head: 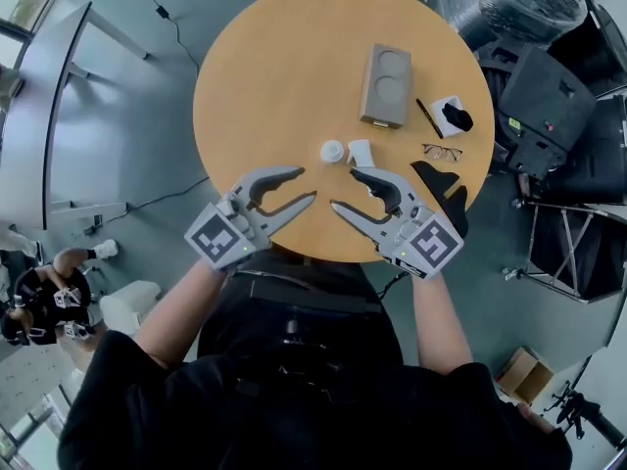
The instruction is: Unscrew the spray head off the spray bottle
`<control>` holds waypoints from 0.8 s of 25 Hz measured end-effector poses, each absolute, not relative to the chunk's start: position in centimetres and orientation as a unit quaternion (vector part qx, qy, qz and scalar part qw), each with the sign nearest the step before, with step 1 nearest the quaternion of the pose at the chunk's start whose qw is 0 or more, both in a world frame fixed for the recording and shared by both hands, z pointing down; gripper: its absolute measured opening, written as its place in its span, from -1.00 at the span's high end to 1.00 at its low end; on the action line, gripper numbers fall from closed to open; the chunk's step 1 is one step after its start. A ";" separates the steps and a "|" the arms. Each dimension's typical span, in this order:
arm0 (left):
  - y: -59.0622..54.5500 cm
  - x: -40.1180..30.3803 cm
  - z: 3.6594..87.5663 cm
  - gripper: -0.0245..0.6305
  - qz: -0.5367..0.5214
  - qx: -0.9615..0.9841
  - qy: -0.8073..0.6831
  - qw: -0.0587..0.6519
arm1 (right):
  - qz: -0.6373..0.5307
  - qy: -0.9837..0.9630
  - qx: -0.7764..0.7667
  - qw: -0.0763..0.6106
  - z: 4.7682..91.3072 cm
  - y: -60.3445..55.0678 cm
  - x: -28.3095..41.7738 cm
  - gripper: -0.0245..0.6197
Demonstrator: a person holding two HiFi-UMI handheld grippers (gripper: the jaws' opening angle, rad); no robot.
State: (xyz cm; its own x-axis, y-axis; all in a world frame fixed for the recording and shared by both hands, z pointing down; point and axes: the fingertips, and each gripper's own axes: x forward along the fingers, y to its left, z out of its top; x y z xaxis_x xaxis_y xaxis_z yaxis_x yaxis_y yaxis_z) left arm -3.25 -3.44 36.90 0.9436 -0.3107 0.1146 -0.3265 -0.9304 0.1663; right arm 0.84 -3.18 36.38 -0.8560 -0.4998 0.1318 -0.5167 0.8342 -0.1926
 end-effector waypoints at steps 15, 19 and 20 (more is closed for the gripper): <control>-2.0 -2.5 28.5 0.92 0.029 0.989 -0.136 0.057 | 0.058 -0.957 0.283 -0.014 26.8 -1.1 1.2 0.90; -2.2 -2.5 27.5 0.92 0.027 0.989 -0.135 0.050 | 0.037 -0.956 0.290 0.001 26.1 -1.3 1.2 0.90; -2.2 -2.5 27.4 0.92 0.027 0.989 -0.135 0.049 | 0.036 -0.956 0.291 0.002 26.1 -1.4 1.1 0.90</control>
